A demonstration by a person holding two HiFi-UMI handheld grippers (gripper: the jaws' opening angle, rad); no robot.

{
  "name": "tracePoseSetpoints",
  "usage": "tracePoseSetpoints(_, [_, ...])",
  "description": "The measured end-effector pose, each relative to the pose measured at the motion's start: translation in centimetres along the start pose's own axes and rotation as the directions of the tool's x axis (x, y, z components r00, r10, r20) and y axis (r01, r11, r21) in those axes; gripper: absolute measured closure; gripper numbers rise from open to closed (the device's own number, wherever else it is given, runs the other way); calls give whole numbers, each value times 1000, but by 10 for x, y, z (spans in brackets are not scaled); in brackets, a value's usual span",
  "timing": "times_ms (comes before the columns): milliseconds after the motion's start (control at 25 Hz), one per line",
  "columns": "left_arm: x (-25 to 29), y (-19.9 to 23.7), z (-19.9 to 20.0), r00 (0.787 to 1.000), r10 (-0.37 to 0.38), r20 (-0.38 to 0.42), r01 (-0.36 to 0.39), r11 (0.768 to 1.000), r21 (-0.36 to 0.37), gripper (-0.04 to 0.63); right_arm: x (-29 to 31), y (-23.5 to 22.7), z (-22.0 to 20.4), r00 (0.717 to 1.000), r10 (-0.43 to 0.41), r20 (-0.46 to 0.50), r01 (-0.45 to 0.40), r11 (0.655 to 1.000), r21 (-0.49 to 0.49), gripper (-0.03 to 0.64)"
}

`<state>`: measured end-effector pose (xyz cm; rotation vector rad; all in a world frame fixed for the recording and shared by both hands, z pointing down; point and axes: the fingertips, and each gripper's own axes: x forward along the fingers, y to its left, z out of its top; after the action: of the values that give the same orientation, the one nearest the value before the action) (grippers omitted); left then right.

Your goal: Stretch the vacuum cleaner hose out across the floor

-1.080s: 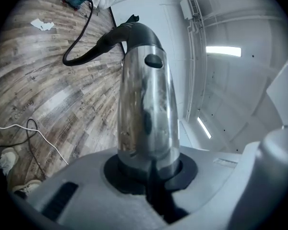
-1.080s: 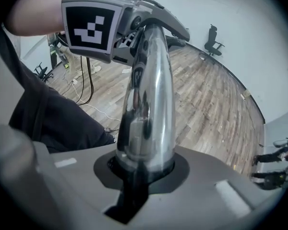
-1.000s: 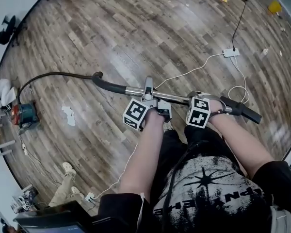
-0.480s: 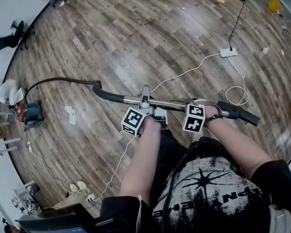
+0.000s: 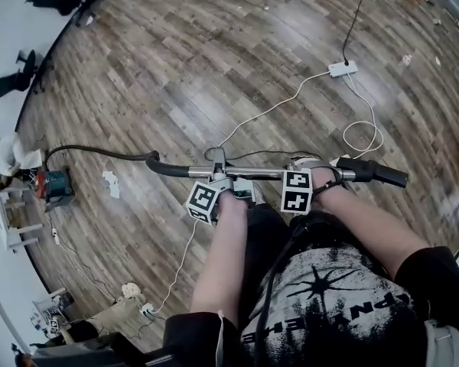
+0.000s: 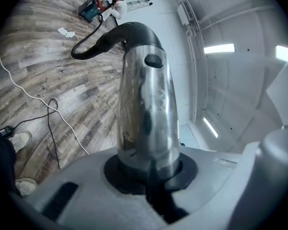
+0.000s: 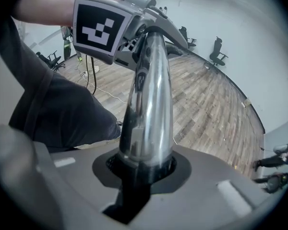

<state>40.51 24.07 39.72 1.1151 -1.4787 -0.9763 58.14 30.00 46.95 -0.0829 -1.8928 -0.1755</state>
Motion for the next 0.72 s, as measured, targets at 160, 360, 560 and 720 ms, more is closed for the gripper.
tracePoseSetpoints(160, [-6, 6, -11, 1000, 12, -20, -12, 1000, -12, 554, -1, 12, -9, 1000, 11, -18, -11, 1000, 15, 531])
tracePoseSetpoints(360, [-7, 21, 8, 999, 13, -35, -14, 1000, -22, 554, 13, 17, 8, 999, 19, -36, -18, 999, 30, 532])
tracePoseSetpoints(560, [0, 34, 7, 997, 8, -77, -12, 999, -51, 552, 20, 19, 8, 997, 30, -76, -25, 998, 58, 534])
tracePoseSetpoints(720, [13, 45, 2, 993, 9, -120, -18, 998, -67, 549, 29, 16, 3, 994, 38, -106, -28, 996, 89, 534])
